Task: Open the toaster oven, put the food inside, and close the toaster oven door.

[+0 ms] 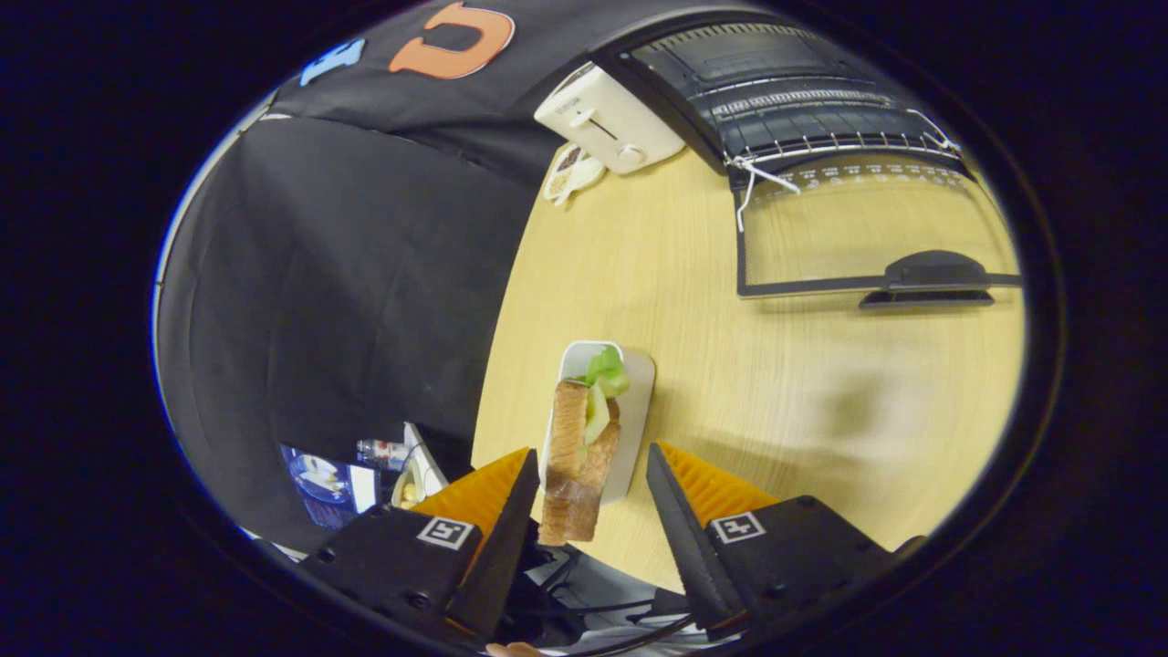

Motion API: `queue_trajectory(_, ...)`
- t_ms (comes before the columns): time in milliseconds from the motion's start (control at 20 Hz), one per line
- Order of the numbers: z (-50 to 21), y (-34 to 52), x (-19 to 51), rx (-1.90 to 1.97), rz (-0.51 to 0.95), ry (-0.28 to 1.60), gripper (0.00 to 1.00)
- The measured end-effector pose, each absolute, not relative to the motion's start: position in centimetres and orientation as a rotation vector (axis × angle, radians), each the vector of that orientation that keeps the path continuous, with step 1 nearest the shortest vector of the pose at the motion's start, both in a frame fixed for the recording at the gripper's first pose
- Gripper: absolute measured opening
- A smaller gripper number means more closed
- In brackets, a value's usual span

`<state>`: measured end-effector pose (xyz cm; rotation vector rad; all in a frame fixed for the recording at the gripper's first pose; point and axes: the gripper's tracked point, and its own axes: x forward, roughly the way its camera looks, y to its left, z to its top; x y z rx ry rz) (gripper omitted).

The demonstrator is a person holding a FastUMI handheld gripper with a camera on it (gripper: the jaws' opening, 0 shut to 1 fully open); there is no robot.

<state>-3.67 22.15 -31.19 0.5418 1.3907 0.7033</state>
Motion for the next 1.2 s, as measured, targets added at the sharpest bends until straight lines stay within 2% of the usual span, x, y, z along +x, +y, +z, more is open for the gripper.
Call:
queue_trajectory(400,-31.8,23.8,-4.6,0.534,0.754,1.449,0.61)
queue_trajectory(550,-31.8,23.8,-4.5,0.557,0.741,1.452,0.46)
queue_trajectory(650,-31.8,23.8,-4.5,0.576,0.743,1.451,0.42)
queue_trajectory(1000,-29.1,23.3,-4.3,0.643,0.809,1.371,0.38)
queue_trajectory(1200,-27.1,21.8,-2.9,0.669,0.866,1.242,0.38)
